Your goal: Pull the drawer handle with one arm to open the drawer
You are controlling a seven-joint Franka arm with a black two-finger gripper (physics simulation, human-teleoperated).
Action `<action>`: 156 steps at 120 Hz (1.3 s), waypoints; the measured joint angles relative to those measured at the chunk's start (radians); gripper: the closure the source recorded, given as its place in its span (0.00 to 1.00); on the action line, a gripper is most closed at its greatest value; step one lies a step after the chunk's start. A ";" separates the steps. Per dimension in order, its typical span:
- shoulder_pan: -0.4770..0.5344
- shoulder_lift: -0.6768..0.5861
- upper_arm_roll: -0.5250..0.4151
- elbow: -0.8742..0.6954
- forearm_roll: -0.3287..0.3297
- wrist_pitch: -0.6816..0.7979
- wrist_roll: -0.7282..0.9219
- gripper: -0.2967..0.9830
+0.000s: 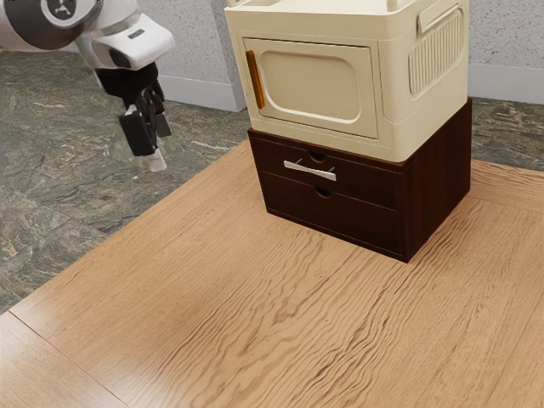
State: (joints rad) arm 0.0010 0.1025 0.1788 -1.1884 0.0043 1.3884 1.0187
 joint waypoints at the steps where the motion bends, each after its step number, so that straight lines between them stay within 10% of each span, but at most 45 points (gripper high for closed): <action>1: -0.001 0.001 0.000 0.000 0.000 0.000 -0.001 0.23; 34: -0.002 -0.001 -0.007 -0.021 -0.009 0.006 -0.020 0.23; 65: 0.016 -0.172 -0.058 -0.356 0.012 0.145 0.081 0.23; 111: -0.087 -0.050 -0.083 -0.317 0.056 0.407 0.321 0.24; 156: -0.020 0.018 -0.061 -0.317 -0.013 0.558 0.452 0.49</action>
State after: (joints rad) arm -0.0190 0.1207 0.1175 -1.5052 -0.0085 1.9461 1.4707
